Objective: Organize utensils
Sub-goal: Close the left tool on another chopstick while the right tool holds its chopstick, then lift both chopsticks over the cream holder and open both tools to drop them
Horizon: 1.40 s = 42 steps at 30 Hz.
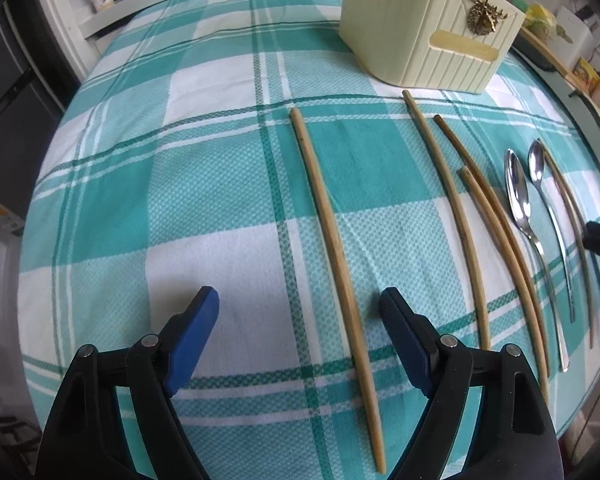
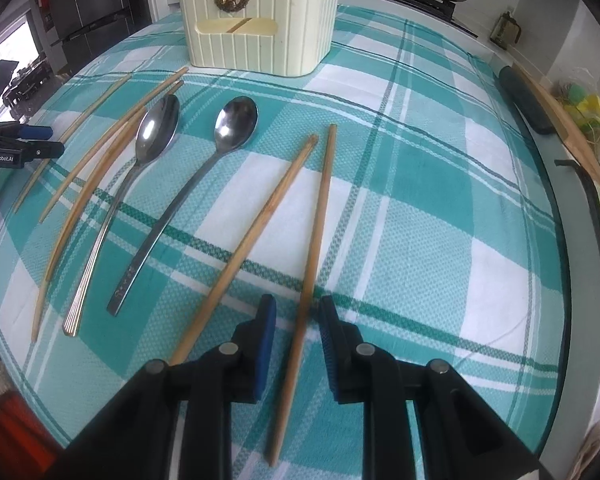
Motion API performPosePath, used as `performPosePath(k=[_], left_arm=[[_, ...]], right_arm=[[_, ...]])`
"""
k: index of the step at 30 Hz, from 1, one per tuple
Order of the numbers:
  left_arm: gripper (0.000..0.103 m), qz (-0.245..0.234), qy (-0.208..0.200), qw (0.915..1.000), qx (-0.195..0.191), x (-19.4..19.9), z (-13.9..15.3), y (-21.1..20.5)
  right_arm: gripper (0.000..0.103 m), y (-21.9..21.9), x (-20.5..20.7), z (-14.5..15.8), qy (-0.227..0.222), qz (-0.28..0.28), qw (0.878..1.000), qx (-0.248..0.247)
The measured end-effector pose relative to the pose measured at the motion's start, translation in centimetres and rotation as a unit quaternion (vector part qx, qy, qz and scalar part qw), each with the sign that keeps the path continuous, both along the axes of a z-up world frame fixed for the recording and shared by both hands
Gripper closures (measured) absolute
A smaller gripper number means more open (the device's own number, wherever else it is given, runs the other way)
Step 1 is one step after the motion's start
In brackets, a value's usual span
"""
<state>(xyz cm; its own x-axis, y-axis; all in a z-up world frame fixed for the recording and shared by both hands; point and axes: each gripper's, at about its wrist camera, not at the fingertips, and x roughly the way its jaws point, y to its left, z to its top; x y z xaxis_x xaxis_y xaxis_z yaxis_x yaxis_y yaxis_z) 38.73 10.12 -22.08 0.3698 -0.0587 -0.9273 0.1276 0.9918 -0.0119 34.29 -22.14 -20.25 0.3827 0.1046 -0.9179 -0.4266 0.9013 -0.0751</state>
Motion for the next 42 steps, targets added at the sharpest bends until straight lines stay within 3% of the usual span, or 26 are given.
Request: performPosePath(k=[6,14,17,20,22,26,30,42], left_arm=[[0.032,0.012,0.015,0.9997,-0.015,4.1,0.3,-0.1],[0.041,0.022,0.017,0.9996,0.003,7.3,0.3,-0.9],[0.05,0.019,0.015,0.9997,0.007,7.7,0.3,-1.3],[0.079,0.019,0.008,0.9998,0.006,7.8,0.5,-1.6],[0.096,0.021,0.0,0.9997,0.008,7.9,0.6,-1.8],[0.098,0.037,-0.019,0.9988,-0.028,7.6,1.6,-0.9],[0.098,0.046,-0.064,0.9957,-0.049,5.9,5.0,-0.4],[0.098,0.028,-0.2,0.9723,-0.117,-2.4,17.9,1.0]], right_arm=[[0.08,0.9,4.7,-0.1,0.018,0.008,1.0,0.01],[0.081,2.3,10.9,-0.2,0.016,0.007,0.999,0.051],[0.081,3.1,12.6,-0.4,0.017,0.005,0.998,0.052],[0.094,3.7,13.3,-0.4,0.009,0.002,0.999,0.035],[0.096,3.8,13.5,-0.4,0.007,-0.004,0.999,0.031],[0.097,3.0,13.4,-0.1,-0.001,-0.027,0.998,0.053],[0.097,1.7,11.8,2.2,-0.029,-0.046,0.994,0.092],[0.097,-1.3,4.8,14.9,-0.141,-0.041,0.976,0.158]])
